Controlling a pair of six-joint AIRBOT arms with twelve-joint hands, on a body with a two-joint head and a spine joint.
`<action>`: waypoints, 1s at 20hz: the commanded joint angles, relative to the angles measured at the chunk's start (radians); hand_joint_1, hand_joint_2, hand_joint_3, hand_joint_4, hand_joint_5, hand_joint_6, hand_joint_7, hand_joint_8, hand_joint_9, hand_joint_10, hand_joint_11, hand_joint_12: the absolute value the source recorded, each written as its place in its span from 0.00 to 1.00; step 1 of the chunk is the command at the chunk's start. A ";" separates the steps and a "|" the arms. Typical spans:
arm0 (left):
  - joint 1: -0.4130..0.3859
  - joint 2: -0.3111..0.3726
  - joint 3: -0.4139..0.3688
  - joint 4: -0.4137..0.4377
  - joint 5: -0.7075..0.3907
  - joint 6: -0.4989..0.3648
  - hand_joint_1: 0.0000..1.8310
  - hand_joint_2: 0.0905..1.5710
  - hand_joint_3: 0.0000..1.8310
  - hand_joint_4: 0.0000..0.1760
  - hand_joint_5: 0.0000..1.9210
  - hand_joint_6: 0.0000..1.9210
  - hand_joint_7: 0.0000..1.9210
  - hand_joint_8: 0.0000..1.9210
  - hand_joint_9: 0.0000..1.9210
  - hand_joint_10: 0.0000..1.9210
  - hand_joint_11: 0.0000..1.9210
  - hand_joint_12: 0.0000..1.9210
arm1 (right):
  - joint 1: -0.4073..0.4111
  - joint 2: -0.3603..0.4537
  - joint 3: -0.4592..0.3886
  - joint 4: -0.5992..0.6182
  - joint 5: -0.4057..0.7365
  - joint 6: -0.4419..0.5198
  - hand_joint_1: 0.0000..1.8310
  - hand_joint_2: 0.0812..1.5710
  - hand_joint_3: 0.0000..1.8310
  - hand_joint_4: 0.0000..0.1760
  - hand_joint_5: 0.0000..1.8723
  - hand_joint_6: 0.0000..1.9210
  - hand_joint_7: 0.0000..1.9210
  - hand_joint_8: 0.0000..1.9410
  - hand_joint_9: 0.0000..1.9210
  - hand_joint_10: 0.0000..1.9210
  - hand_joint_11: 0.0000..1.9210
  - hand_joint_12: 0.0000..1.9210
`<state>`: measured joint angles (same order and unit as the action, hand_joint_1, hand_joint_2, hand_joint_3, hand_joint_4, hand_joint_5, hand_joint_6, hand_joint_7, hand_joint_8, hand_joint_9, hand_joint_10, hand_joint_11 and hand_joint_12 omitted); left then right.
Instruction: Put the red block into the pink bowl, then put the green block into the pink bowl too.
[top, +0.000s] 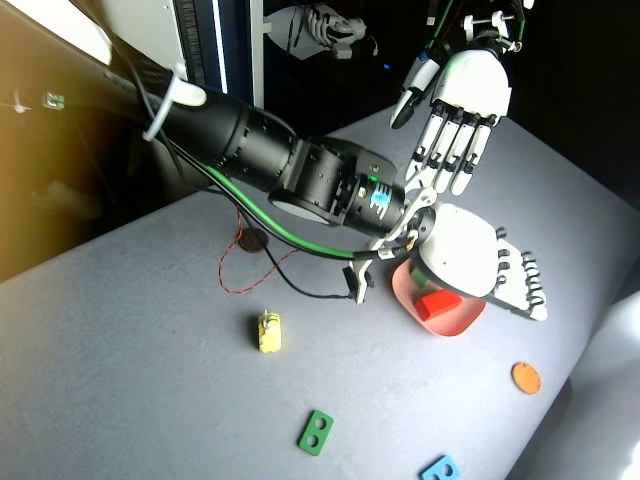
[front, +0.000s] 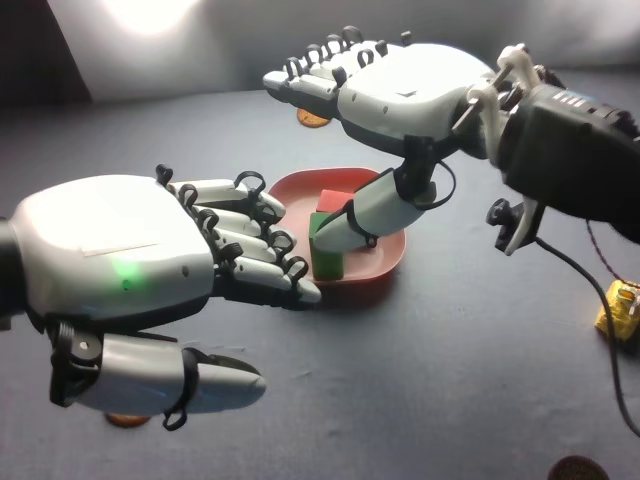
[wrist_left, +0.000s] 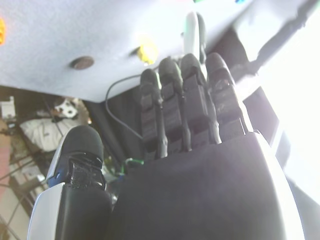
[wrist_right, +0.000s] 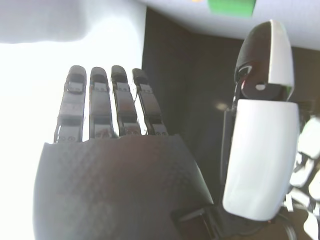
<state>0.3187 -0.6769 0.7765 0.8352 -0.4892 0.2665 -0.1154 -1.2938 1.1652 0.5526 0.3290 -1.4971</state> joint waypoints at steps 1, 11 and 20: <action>-0.013 0.005 -0.003 -0.027 -0.090 -0.006 0.04 0.86 0.00 0.00 0.22 0.00 0.20 0.00 0.14 0.00 0.00 0.15 | 0.018 0.022 -0.016 -0.018 0.075 0.005 0.35 0.49 0.00 0.00 0.00 0.00 0.00 0.00 0.00 0.00 0.02 0.01; -0.018 0.005 -0.003 -0.027 -0.102 -0.016 0.01 0.86 0.00 0.00 0.22 0.00 0.18 0.00 0.13 0.00 0.00 0.14 | 0.077 0.294 -0.253 -0.051 0.008 -0.004 0.33 0.49 0.00 0.00 0.00 0.00 0.00 0.00 0.00 0.00 0.00 0.00; -0.029 0.006 -0.004 -0.024 -0.103 -0.016 0.00 0.86 0.00 0.00 0.20 0.00 0.16 0.00 0.11 0.00 0.00 0.07 | -0.033 0.472 -0.303 -0.861 0.061 0.626 0.37 0.49 0.00 0.00 0.00 0.00 0.00 0.00 0.00 0.00 0.00 0.00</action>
